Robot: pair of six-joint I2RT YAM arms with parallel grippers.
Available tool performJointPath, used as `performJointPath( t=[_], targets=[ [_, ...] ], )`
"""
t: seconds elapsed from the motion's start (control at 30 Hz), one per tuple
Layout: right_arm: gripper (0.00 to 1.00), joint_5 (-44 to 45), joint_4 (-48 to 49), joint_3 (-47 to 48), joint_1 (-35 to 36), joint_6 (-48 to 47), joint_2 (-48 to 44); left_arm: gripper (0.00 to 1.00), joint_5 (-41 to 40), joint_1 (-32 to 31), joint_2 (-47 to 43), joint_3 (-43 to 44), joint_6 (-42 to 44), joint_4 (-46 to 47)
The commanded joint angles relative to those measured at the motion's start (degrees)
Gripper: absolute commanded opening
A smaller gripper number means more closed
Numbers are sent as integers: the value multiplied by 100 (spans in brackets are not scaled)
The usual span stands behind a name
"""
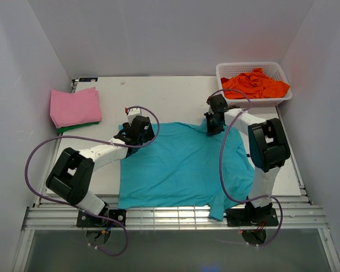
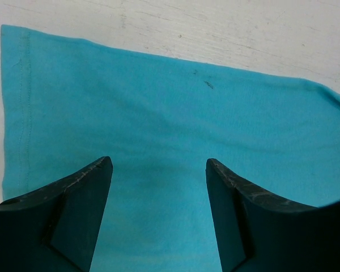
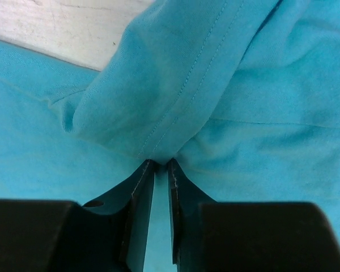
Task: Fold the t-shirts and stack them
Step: Flatten the tshirt out
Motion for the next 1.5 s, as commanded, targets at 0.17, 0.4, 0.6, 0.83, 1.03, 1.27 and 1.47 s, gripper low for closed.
performJointPath(
  t=[0.17, 0.4, 0.6, 0.83, 1.03, 1.27, 1.47],
  targets=[
    [29, -103, -176, 435, 62, -37, 182, 77, -17, -9, 114, -77, 10, 107],
    [31, -42, -308, 567, 106, -54, 86, 77, -70, -9, 201, -86, 27, 116],
    [32, -6, -317, 646, 106, -54, 85, 78, -70, -9, 245, -139, -26, 116],
    [18, 152, -159, 699, 115, -37, 191, 78, -122, -9, 131, -226, -17, 107],
    [8, 240, -53, 1015, 115, -72, 314, 77, -166, -9, 114, -314, -26, 107],
    [8, 187, 140, 2216, 115, -81, 744, 77, -219, -9, 52, -420, -78, 99],
    [11, 231, 351, 3475, 115, -116, 1394, 78, -272, -9, 26, -473, -78, 46]
  ],
)
